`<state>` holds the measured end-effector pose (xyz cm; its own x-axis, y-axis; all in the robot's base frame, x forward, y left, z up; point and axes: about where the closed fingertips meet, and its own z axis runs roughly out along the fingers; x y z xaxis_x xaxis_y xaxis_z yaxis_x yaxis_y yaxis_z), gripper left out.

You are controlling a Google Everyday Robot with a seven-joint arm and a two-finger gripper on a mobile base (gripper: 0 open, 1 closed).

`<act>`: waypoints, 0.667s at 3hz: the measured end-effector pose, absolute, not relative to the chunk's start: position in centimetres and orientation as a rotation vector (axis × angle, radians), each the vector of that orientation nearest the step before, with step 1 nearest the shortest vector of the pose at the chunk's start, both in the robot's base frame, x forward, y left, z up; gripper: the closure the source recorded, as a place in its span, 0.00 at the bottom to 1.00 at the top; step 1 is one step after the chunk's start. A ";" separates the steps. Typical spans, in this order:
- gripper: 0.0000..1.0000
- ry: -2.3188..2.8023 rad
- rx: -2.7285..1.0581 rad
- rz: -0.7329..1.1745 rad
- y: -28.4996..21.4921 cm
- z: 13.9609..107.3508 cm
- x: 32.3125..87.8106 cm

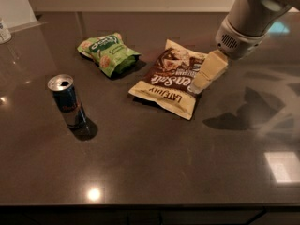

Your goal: Pick brown chip bag

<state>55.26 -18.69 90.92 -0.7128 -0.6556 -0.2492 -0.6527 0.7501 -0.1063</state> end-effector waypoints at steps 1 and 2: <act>0.00 2.776 -0.808 0.047 -17.4 89.6 57.2; 0.00 2.846 -0.637 0.105 -15.8 88.1 58.7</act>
Offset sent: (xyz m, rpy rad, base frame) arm 0.0508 0.0482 -0.0452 0.1505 0.1441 -0.4318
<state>58.65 -15.79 88.11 -0.8812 -0.4123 -0.2311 -0.4282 0.9034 0.0210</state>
